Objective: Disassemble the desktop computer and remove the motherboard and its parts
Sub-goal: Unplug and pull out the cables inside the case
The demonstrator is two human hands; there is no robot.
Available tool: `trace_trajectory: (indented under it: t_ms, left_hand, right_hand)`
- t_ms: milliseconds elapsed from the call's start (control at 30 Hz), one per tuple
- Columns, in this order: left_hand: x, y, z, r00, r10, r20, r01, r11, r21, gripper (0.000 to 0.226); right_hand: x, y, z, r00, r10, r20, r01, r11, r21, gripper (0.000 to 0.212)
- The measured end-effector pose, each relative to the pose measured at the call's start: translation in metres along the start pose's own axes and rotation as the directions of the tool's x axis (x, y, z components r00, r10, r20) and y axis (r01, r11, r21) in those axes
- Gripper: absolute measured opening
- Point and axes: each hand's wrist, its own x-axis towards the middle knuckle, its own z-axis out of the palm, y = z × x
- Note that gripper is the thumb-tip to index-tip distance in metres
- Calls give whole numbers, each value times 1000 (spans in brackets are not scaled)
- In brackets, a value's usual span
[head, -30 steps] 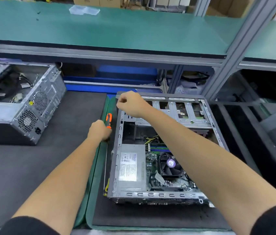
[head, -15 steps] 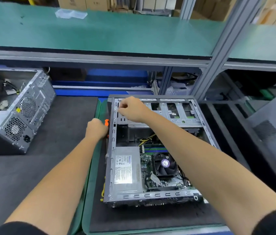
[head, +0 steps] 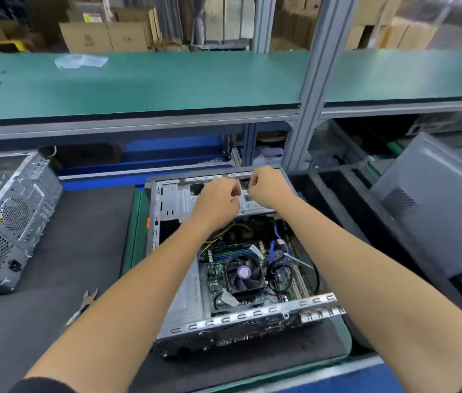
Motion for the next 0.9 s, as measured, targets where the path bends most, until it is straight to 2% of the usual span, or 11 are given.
trace_trajectory:
  t_ms: [133,200,300,367,567,633,733,900]
  left_hand:
    - [0,18,38,985,109,132,-116,992,47,29]
    - [0,24,51,979,108,173,-114,993,24,37]
    - [-2,32,63,973,80,215,-78,997,-14,41]
    - [-3,35,68,972,77,222,-79,997,2,36]
    - [4,37,66,972,19,236,-26,999,27,45]
    - [4,39,65,970,8,245,-18,999,40,47]
    - [2,45,64,970,-10,245,1,999,36,46]
    - [3,52,65,968,-56,246,49,998,35,46]
  right_hand:
    - [-18,45,-13,996,68,-55,-73,994,-79,18]
    - [-28,59,-10,995,99,-29,-102,989,-106,17]
    - [-35,70,-2,999,51,14,-49,989,-136,13]
    - [-36,72,0,1000,-10,15,13,986,-164,9]
    - [-39,79,2,980,-175,94,198,908,-368,27]
    - [-39,80,5,978,-185,97,208,873,-442,38]
    - [-41,78,11,976,-205,70,210,827,-522,38]
    - [-45,78,16,983,-181,41,178,854,-489,39]
